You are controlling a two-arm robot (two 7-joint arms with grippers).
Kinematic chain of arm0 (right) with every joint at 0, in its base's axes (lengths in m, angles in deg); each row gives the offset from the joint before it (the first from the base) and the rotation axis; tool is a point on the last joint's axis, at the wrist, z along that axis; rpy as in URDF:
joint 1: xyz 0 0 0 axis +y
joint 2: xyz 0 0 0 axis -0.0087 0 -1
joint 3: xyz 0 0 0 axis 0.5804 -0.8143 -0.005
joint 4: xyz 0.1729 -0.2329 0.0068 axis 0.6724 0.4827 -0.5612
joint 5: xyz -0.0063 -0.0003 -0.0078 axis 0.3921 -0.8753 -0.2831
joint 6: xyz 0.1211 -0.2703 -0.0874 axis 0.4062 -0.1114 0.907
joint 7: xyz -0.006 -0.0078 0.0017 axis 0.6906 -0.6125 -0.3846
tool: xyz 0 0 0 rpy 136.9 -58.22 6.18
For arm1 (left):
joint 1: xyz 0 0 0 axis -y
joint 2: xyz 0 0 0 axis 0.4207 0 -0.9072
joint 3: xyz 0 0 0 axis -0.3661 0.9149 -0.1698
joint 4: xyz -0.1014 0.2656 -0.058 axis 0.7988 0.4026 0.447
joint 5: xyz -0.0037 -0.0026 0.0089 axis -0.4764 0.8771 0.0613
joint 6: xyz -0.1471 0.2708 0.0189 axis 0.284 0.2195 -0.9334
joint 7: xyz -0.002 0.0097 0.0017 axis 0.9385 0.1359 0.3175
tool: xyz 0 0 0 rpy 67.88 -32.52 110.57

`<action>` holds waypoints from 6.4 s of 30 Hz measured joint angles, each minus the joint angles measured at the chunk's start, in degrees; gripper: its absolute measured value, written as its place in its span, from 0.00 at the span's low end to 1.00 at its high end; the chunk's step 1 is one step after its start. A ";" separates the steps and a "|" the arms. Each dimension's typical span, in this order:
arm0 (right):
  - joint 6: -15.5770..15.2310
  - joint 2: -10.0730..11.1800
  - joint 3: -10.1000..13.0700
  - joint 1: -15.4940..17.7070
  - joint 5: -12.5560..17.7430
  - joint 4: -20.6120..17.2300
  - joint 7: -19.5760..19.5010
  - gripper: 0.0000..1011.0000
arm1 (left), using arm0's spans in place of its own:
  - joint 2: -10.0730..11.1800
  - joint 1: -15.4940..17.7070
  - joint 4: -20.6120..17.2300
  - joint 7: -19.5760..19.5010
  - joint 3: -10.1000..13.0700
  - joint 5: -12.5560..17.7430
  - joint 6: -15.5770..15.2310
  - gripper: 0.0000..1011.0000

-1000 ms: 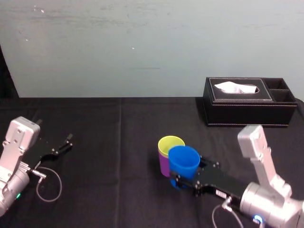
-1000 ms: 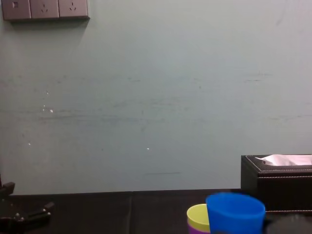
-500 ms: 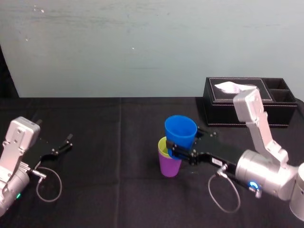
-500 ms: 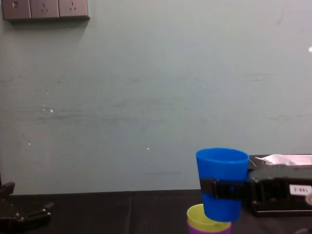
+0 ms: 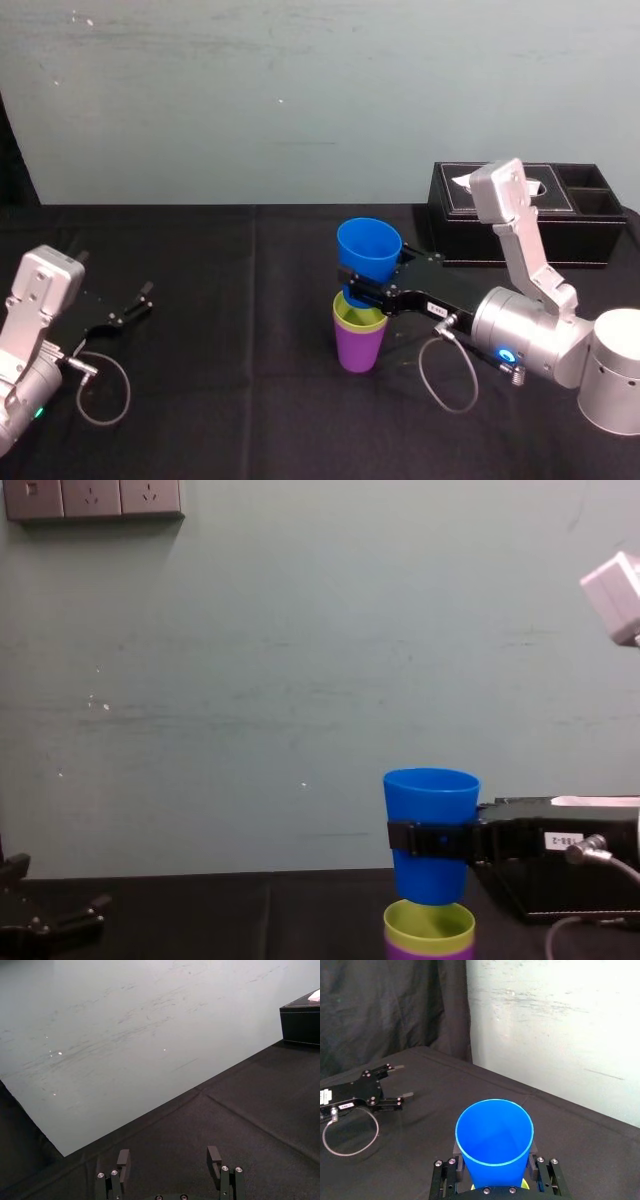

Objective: Stack the three plastic cups sequentially using one hand.

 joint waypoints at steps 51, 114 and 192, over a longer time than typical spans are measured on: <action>2.51 -1.85 -1.55 -0.77 -0.82 4.99 0.28 0.71 | 0.00 0.00 0.00 0.00 0.00 0.00 0.00 0.99; 8.83 -2.44 3.80 5.49 -3.83 0.96 -6.60 0.99 | 0.00 0.00 0.00 0.00 0.00 0.00 0.00 0.99; 10.66 -9.23 9.97 12.47 -13.33 5.24 -24.37 0.99 | 0.00 0.00 0.00 0.00 0.00 0.00 0.00 0.99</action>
